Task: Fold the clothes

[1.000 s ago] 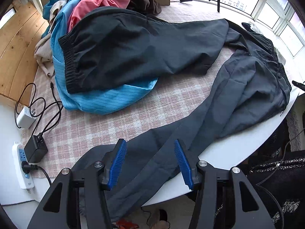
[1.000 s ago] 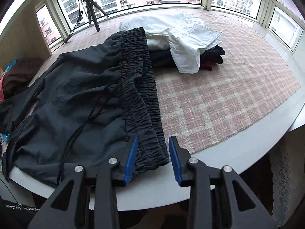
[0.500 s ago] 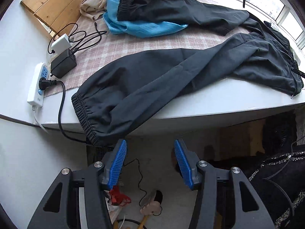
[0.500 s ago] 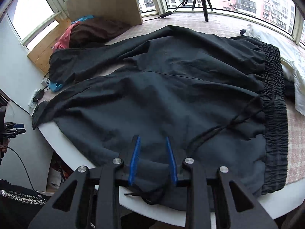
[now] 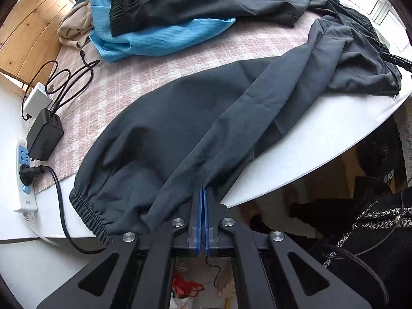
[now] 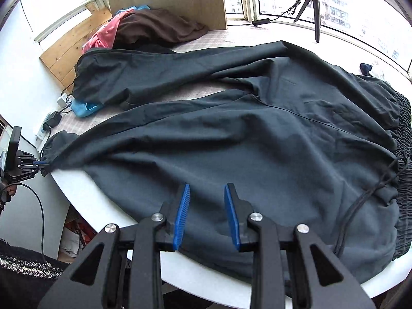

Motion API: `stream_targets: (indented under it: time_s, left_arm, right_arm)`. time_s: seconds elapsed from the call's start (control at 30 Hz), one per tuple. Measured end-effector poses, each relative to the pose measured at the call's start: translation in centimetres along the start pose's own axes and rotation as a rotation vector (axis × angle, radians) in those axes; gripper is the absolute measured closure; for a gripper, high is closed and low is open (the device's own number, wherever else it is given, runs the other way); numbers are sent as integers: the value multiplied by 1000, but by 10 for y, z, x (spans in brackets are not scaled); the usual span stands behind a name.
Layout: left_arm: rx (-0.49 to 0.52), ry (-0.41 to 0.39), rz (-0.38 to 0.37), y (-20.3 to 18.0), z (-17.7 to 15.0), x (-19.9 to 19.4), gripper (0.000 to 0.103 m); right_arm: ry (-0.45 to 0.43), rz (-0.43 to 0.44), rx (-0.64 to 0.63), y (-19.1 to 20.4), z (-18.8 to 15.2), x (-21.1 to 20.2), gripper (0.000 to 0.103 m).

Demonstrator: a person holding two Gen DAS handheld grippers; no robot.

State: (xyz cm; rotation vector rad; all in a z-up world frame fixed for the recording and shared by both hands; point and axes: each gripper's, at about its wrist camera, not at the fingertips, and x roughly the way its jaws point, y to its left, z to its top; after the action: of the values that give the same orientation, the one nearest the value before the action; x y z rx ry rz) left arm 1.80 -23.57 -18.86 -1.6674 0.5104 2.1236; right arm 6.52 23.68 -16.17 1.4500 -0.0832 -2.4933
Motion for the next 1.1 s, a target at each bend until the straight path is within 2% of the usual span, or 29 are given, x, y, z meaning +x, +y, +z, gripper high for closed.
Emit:
stream_targets:
  time_s: [0.1, 0.2, 0.27, 0.3, 0.37, 0.43, 0.5, 0.57, 0.63, 0.77, 0.83, 1.0, 1.07, 1.1]
  left_arm:
    - [22, -70, 48, 27, 24, -29, 102]
    - [-65, -130, 242, 78, 81, -41, 93]
    - [-102, -120, 354, 111, 110, -43, 85]
    - [-120, -129, 350, 123, 112, -51, 79]
    - [-144, -162, 311, 139, 103, -68, 76]
    - [-148, -194, 246, 143, 77, -84, 61]
    - [-151, -194, 177, 139, 43, -89, 53]
    - [-156, -170, 108, 137, 7, -85, 53]
    - [-178, -137, 72, 123, -22, -72, 52]
    - [-185, -133, 14, 95, -55, -56, 52]
    - [-166, -116, 12, 82, -59, -48, 52]
    - [-46, -91, 39, 44, -55, -30, 51]
    - [-4, -74, 94, 41, -49, -17, 51]
    - [17, -66, 123, 40, -45, -10, 56]
  right_arm:
    - [-15, -30, 22, -3, 0, -5, 75]
    - [-28, -54, 42, -8, 0, -8, 75]
    - [-24, -67, 58, -11, 2, -7, 75]
    - [-22, -64, 58, -10, 1, -8, 75]
    - [-19, -52, 53, -6, 0, -9, 75]
    - [-18, -39, 40, 0, -3, -11, 75]
    - [-16, -20, 19, 12, -7, -11, 73]
    - [-4, 7, 14, 23, -12, -6, 72]
    - [14, 34, 6, 33, -14, 3, 72]
    - [53, 63, -12, 50, -11, 24, 72]
    - [62, 89, -13, 56, -7, 30, 72]
    - [65, 94, -37, 68, 3, 37, 72]
    - [61, 94, -36, 69, 5, 37, 72]
    - [58, 94, -36, 69, 6, 38, 72]
